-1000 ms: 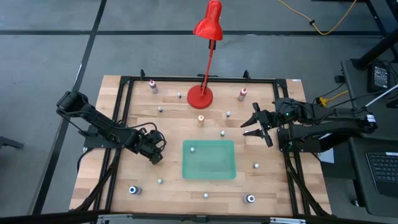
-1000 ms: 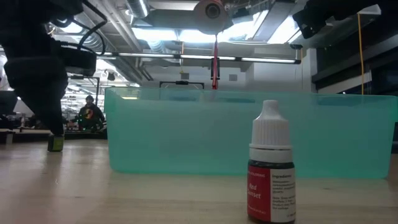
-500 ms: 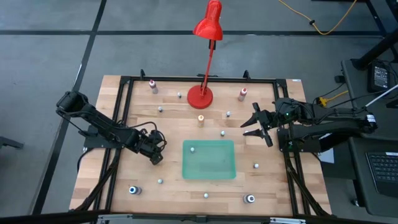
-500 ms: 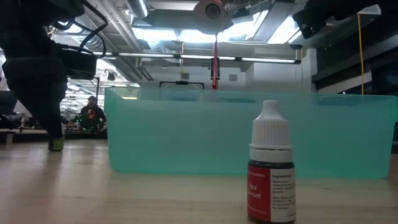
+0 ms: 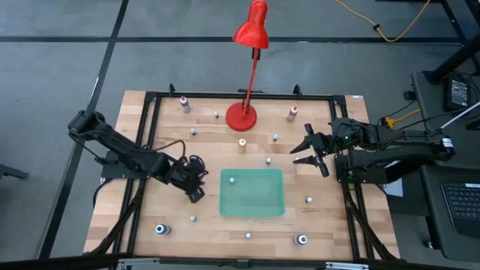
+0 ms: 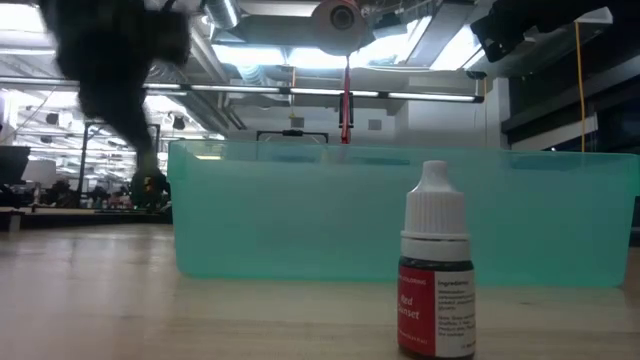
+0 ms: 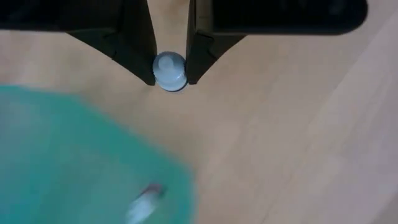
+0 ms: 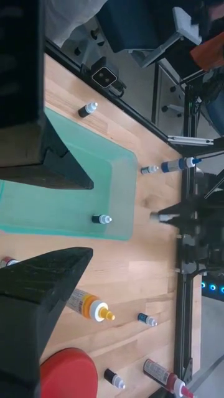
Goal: Pick & Place food coloring
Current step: Put the small green food coloring bottle into the blue bin
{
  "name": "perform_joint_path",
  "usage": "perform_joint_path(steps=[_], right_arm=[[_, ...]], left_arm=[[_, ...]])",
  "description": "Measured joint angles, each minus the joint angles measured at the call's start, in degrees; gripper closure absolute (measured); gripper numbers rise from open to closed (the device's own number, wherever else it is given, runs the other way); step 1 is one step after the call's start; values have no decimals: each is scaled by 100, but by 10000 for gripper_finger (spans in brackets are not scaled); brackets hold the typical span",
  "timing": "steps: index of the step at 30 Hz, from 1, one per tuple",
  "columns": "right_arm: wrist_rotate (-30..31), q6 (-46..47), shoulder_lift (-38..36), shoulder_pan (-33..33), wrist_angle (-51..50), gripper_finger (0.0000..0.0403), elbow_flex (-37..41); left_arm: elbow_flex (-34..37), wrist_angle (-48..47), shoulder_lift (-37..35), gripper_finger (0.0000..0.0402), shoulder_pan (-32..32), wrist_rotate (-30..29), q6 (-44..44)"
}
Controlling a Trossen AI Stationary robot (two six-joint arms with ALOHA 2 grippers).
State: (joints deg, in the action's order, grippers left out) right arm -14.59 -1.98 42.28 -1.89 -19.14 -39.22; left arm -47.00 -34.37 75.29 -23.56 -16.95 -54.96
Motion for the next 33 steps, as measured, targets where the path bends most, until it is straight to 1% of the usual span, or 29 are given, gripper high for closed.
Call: perform_joint_path(steps=[7,9,13,18,22,28,33], right_arm=[[-2,-2,0,-2,1,240,0],[-2,-2,-2,0,0,240,1],[-4,11,-2,-2,-1,240,2],[-6,26,-2,-2,-7,240,0],[-11,24,-2,-2,-7,240,2],[-189,20,-2,-2,-17,240,2],[-214,4,-2,0,-51,240,2]], left_arm=[[-1564,-537,121,345,244,-38,797],[-2030,-871,222,344,316,-98,1042],[-2944,-1332,646,344,460,-93,1487],[-3850,-1431,1296,344,534,218,2022],[-4118,-1423,1743,344,533,256,2125],[-4120,-1385,2358,344,422,321,1897],[-4118,-1375,2980,344,319,393,1772]])
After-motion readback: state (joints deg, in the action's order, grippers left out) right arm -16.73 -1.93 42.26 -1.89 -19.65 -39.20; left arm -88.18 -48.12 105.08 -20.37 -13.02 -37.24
